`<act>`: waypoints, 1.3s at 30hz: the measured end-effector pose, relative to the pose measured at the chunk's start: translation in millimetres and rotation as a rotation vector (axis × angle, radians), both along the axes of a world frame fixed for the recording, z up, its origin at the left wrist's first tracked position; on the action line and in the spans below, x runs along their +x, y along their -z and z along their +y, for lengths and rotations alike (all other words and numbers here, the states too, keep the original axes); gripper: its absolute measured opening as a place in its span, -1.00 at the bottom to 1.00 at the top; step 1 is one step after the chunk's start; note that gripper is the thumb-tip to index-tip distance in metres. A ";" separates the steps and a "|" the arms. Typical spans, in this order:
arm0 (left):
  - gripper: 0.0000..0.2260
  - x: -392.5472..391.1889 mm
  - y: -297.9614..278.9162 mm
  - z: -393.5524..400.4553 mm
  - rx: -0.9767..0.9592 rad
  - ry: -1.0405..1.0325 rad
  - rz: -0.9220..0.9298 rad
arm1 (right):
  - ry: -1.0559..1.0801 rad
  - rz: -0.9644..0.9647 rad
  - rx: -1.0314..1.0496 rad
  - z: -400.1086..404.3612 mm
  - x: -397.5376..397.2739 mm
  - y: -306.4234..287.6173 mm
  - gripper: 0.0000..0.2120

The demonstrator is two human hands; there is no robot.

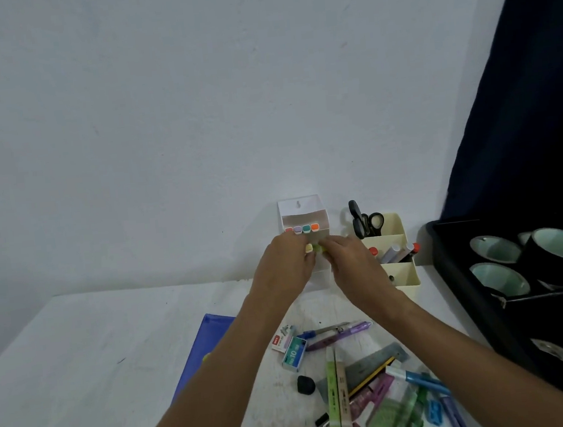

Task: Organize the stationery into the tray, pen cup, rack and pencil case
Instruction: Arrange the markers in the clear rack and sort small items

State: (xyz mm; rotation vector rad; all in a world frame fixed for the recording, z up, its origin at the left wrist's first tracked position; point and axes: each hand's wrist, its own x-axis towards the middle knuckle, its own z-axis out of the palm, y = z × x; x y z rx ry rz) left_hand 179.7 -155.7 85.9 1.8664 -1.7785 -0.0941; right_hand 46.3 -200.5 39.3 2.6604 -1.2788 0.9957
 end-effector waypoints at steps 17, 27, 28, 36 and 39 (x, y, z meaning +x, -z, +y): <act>-0.75 0.0 22.9 -25.5 0.113 -0.092 -0.170 | -0.091 -0.138 0.207 -11.0 9.8 -1.0 -0.81; -0.74 -1.5 30.8 -36.3 0.140 -0.182 -0.152 | -0.002 -0.033 0.200 -16.0 14.8 6.8 -0.81; -0.76 -2.6 29.1 -34.3 0.135 -0.177 -0.159 | -0.010 -0.016 0.204 -16.3 15.1 6.7 -0.79; -0.66 -4.8 44.4 45.0 0.144 -0.049 0.075 | -0.042 -0.052 0.325 46.9 -14.2 2.4 -0.58; -0.81 -1.5 65.1 87.9 0.467 -0.024 0.211 | -0.152 0.122 0.549 91.2 -36.9 5.9 -0.77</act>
